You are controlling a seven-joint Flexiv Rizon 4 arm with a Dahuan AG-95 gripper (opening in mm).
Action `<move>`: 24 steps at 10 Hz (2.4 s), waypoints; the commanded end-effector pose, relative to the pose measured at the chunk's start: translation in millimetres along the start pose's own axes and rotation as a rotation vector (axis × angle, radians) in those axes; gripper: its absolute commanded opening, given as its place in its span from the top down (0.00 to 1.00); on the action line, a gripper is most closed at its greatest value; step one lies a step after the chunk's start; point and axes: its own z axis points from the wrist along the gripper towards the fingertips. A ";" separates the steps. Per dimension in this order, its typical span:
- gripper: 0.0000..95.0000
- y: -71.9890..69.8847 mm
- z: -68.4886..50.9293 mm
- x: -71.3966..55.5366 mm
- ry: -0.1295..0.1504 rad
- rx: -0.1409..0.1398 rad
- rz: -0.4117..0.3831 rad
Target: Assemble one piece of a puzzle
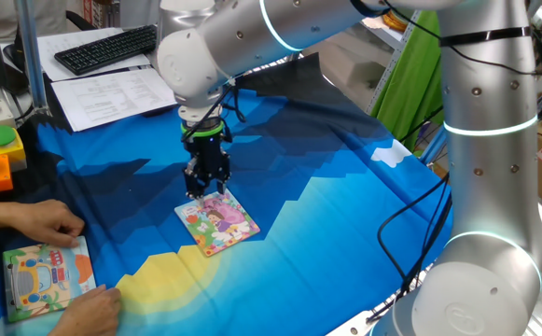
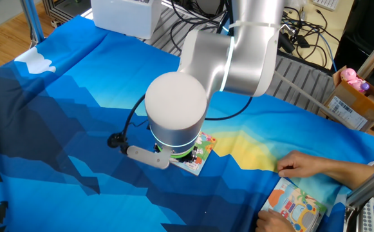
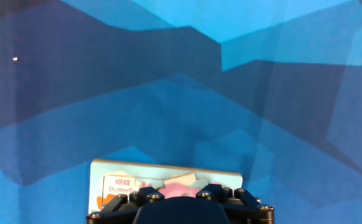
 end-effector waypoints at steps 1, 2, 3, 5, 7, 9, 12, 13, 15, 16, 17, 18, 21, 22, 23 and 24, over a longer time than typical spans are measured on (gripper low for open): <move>0.40 0.3 0.3 -1.6 0.003 0.000 0.001; 0.40 0.5 0.6 -1.6 0.003 0.000 0.001; 0.40 0.7 0.8 -1.8 0.003 0.000 0.001; 0.60 1.1 1.4 -2.0 0.004 0.000 0.001; 0.60 1.3 1.6 -1.9 0.004 0.000 0.001; 0.60 1.3 1.6 -1.9 0.003 0.001 0.001; 0.80 1.3 1.6 -1.9 0.007 0.010 0.004; 0.80 0.9 0.7 -1.3 0.011 0.014 0.005; 0.80 0.4 -0.2 -0.2 0.010 0.004 0.027; 0.80 0.4 -0.4 0.0 0.011 0.001 0.037; 0.80 0.6 -0.8 0.4 0.012 -0.007 0.067; 0.80 0.5 -0.8 0.4 0.012 -0.009 0.072; 0.80 0.5 -0.7 0.3 0.011 -0.011 0.087; 0.80 0.6 -0.6 0.2 0.011 -0.011 0.088; 0.60 0.8 -0.7 0.1 0.005 -0.010 0.081; 0.40 1.5 -1.1 0.0 0.004 -0.005 0.067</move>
